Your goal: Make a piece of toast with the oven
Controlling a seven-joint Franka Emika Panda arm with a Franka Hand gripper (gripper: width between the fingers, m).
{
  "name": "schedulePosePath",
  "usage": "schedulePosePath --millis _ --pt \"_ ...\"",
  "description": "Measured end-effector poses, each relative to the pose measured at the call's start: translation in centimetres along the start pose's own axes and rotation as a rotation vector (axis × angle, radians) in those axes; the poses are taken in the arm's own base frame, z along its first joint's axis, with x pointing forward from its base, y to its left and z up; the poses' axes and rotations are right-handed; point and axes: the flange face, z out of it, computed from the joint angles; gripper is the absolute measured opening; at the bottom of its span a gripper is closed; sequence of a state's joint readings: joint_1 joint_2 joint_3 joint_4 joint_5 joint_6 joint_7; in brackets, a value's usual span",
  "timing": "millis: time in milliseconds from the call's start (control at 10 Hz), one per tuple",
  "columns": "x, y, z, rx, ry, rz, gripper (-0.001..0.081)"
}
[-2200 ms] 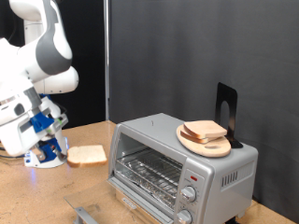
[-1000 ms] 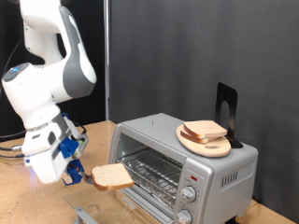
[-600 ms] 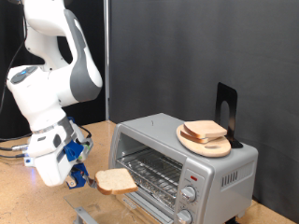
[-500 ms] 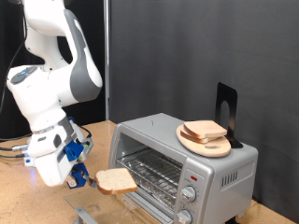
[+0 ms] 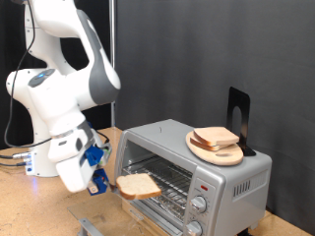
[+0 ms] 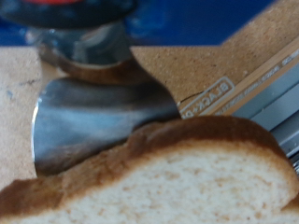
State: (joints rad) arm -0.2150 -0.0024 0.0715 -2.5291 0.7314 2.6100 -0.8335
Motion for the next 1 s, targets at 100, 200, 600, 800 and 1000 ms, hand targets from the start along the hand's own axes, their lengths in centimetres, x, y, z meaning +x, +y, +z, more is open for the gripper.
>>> schedulePosePath --millis 100,200,600,800,1000 --pt "0.1 -0.9 0.4 -0.016 0.009 -0.020 0.0387" --pt "0.2 -1.8 0.7 -0.026 0.016 -0.038 0.0387" --pt "0.0 -5.6 1.8 -0.046 0.047 -0.094 0.0387" --pt "-0.7 -7.1 2.0 -0.045 0.043 -0.116 0.0387" --pt "-1.7 -7.4 2.2 -0.049 0.028 -0.127 0.0387"
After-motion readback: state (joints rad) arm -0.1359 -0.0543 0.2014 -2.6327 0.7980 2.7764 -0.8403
